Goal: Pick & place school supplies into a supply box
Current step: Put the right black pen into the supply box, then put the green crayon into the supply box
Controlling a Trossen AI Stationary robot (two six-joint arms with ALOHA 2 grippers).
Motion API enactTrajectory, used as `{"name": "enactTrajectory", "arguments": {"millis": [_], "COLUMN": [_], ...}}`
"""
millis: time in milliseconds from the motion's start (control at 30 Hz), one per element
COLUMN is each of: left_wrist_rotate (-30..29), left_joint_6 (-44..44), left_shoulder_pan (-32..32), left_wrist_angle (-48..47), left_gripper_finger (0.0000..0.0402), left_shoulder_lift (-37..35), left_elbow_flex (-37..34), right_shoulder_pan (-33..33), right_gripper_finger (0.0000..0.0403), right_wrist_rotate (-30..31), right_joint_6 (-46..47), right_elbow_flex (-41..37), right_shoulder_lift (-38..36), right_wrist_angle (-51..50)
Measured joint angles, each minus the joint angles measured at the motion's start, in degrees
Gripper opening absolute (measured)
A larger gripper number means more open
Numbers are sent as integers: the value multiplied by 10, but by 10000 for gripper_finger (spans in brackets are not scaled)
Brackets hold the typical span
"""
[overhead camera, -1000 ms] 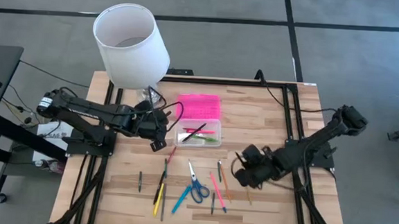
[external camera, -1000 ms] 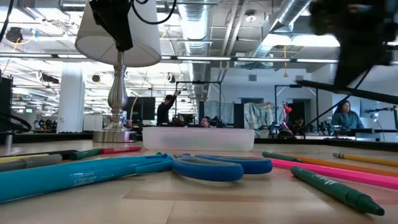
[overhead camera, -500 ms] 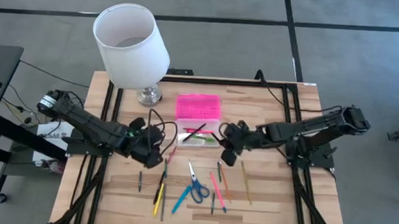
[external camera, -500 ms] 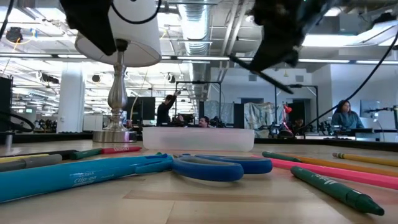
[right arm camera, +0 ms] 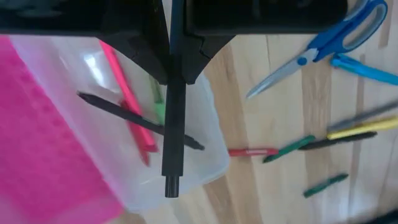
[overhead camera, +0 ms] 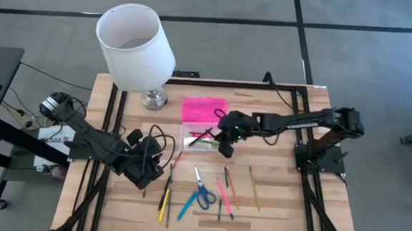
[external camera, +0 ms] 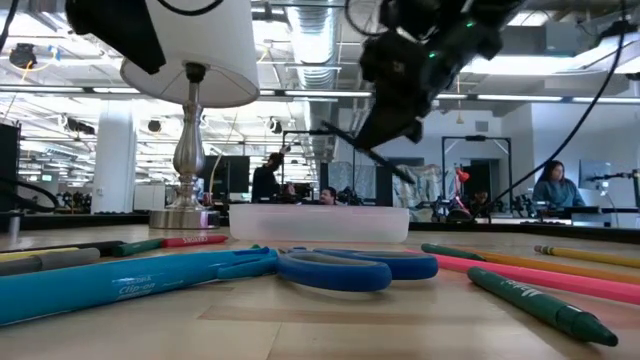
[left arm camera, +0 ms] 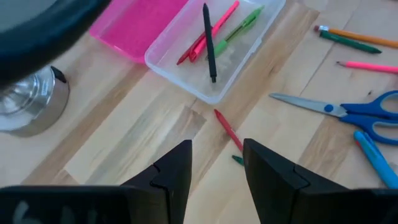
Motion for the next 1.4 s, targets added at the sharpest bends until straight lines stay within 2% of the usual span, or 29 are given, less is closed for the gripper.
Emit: {"name": "enactTrajectory", "arguments": {"millis": [233, 467, 867, 1400], "left_wrist_rotate": [-27, -32, -48, -75], "left_joint_6": [-77, -125, -167, -171], "left_shoulder_pan": [-34, -55, -73, -73], "left_wrist_angle": [-18, -25, -60, -74], "left_gripper_finger": [139, 139, 139, 139], "left_shoulder_lift": [0, 0, 0, 0], "left_elbow_flex": [0, 0, 0, 0], "right_shoulder_pan": [-8, -31, -45, -51], "right_gripper_finger": [7, 7, 10, 107], "right_wrist_rotate": [-13, -13, -11, 8], "right_joint_6": [-68, -111, -194, -183], "right_elbow_flex": [83, 141, 148, 147], "right_shoulder_lift": [74, 126, 162, 162], "right_wrist_angle": [-12, -68, -77, -83]}}
